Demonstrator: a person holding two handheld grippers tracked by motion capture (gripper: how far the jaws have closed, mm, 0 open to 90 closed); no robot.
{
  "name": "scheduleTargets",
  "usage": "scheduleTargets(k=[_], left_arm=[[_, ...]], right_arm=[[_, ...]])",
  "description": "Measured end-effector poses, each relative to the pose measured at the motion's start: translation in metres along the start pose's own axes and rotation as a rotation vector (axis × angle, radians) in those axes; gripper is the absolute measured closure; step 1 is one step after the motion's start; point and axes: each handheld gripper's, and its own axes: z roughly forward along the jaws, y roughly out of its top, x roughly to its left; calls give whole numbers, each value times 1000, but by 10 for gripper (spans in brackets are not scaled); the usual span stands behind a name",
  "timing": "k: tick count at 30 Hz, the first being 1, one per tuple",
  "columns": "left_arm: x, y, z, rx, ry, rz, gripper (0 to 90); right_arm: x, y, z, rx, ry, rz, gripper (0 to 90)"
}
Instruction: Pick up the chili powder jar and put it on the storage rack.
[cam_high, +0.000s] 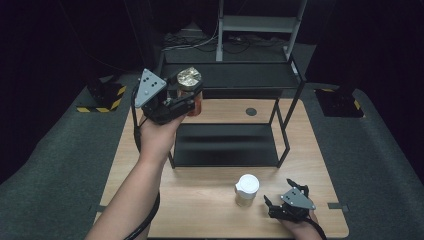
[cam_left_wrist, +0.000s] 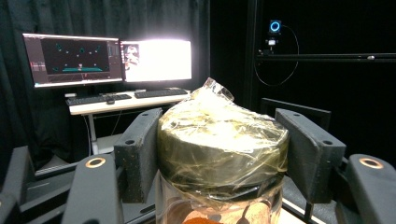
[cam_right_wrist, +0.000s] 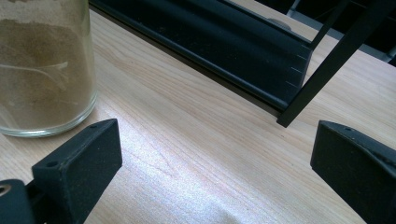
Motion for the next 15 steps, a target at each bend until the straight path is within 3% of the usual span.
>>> scheduleTargets(k=[15], left_arm=[[1, 15, 32, -20, 5, -10, 345]], right_arm=[[0, -1, -1, -6, 1, 0, 9]])
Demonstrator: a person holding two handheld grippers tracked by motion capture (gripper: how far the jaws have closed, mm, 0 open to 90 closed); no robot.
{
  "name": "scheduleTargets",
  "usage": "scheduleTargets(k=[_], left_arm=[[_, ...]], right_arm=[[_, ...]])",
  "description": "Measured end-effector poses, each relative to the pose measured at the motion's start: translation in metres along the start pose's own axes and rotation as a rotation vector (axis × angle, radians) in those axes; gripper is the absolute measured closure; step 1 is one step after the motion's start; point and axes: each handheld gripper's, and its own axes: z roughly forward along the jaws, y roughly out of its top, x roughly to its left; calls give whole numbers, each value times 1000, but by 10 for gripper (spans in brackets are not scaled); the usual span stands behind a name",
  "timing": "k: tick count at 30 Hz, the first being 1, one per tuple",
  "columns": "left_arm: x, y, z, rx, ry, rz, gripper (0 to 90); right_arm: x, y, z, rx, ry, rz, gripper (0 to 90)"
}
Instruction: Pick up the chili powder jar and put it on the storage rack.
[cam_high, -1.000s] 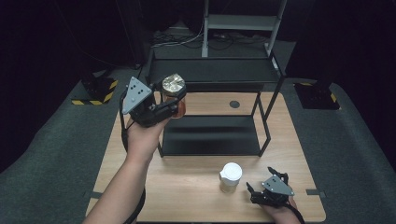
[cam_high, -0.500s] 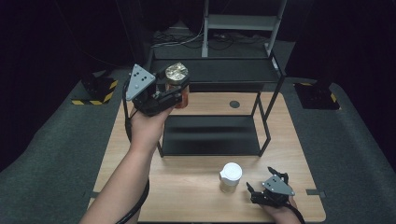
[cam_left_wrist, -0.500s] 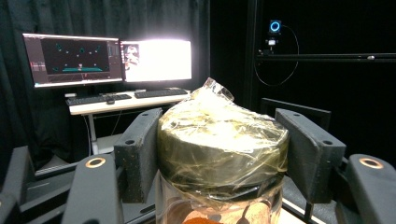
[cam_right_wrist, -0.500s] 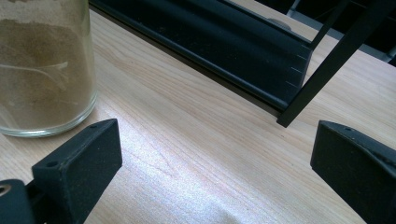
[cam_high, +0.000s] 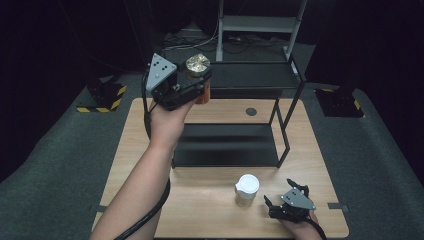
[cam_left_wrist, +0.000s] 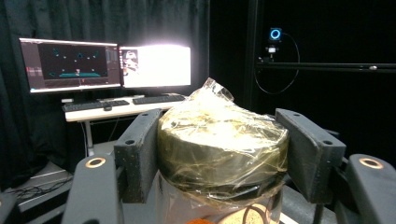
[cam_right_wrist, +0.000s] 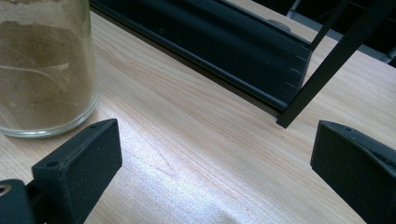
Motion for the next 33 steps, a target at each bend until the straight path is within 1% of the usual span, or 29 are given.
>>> scheduleTargets(k=[4, 11, 14, 19, 21, 22, 28, 33], left_arm=[[0, 4, 9, 2, 8, 8, 345], [0, 3, 23, -4, 27, 5, 345], [1, 4, 29, -1, 36, 11, 345], [1, 6, 36, -1, 52, 10, 345], [1, 7, 38, 3, 60, 19, 345], [1, 7, 40, 5, 65, 22, 345], [5, 4, 49, 18, 88, 10, 345], [6, 0, 56, 20, 103, 28, 345]], right_arm=[[0, 0, 0, -1, 0, 1, 9], [-1, -1, -1, -6, 3, 5, 9], [-1, -2, -1, -8, 3, 7, 9], [-2, -2, -1, -10, 4, 9, 9], [-2, -2, -1, -11, 5, 10, 9], [-2, -2, -1, -11, 5, 11, 9], [-3, -3, -1, -15, 7, 19, 9], [-4, -3, -1, -16, 10, 20, 9]])
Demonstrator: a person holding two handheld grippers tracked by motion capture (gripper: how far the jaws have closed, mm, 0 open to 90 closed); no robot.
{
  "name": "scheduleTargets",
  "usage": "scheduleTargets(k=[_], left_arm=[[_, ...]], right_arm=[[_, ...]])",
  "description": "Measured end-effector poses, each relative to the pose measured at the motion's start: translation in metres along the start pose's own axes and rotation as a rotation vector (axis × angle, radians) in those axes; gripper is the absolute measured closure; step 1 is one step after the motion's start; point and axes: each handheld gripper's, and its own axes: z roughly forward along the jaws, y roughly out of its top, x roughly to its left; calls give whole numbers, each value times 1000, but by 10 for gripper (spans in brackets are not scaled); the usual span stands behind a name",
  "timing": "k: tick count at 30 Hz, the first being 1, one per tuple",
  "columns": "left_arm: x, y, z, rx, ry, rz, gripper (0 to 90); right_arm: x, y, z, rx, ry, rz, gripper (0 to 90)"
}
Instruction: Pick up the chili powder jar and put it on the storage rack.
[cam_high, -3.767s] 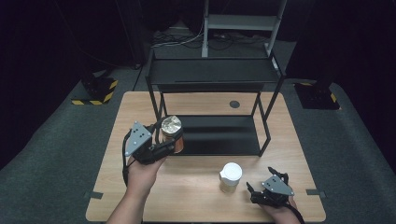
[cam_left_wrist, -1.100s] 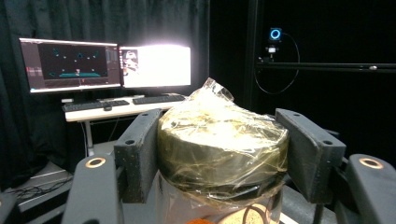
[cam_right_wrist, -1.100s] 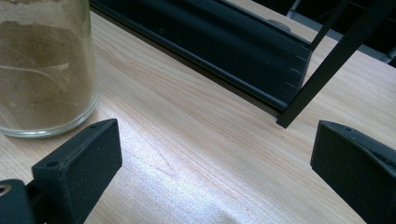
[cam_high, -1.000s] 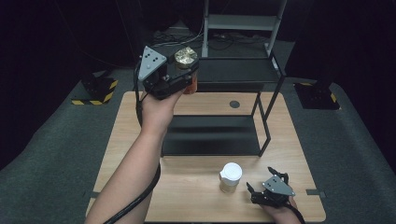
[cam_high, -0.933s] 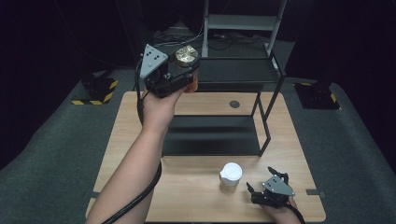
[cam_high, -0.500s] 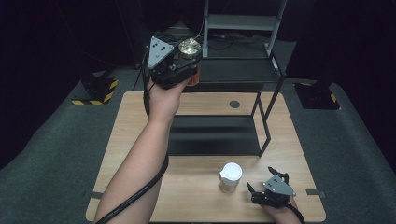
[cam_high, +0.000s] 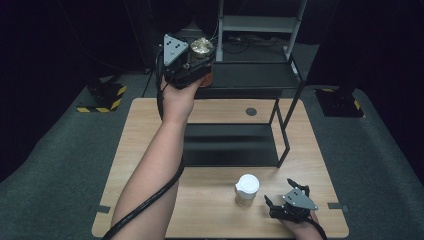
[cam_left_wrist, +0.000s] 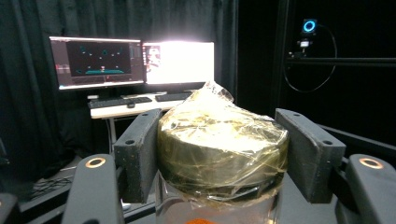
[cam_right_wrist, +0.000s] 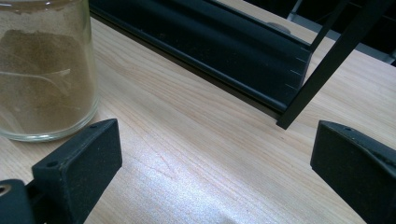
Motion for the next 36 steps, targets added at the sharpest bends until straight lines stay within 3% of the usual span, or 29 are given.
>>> scheduleTargets(k=[10, 23, 36], left_arm=[[0, -4, 7, 8, 16, -6, 345], [6, -9, 6, 12, 15, -45, 343], [6, -9, 6, 20, 12, -41, 326]], right_arm=[[-1, -1, 0, -6, 1, 0, 9], [0, -1, 0, -6, 1, -1, 9], [0, -1, 0, -6, 1, -5, 9]])
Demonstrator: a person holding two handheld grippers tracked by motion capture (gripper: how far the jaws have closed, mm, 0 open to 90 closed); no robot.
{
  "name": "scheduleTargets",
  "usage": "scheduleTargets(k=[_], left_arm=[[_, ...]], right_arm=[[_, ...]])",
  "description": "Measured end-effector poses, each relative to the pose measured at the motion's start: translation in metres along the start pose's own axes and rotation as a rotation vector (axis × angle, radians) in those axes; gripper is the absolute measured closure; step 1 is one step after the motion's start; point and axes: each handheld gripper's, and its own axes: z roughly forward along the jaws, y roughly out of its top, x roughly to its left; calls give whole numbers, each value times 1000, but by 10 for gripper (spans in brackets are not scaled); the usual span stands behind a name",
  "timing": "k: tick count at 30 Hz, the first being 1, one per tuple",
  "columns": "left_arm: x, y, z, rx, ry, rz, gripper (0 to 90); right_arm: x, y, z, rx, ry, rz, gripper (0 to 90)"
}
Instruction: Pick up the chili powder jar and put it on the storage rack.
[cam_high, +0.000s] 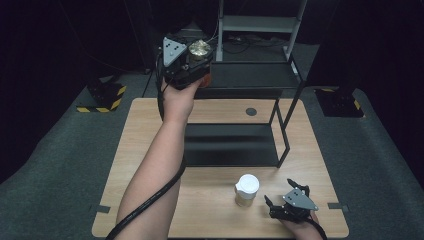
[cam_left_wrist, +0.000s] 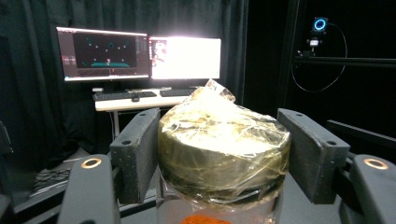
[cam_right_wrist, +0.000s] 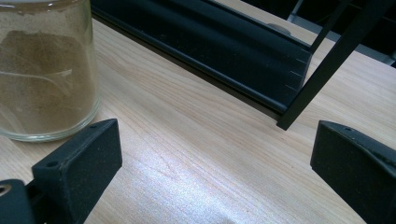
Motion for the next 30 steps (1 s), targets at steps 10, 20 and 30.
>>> scheduleTargets(k=[10, 20, 30], left_arm=[[-5, 4, -1, 8, 17, 15, 232], [-11, 5, -6, 36, 40, 27, 3], [-16, 4, -18, 33, 29, 43, 3]], right_arm=[[1, 1, 0, 4, -1, -2, 9], [2, 1, 0, 6, -3, -11, 9], [3, 2, 0, 9, -4, -17, 9]])
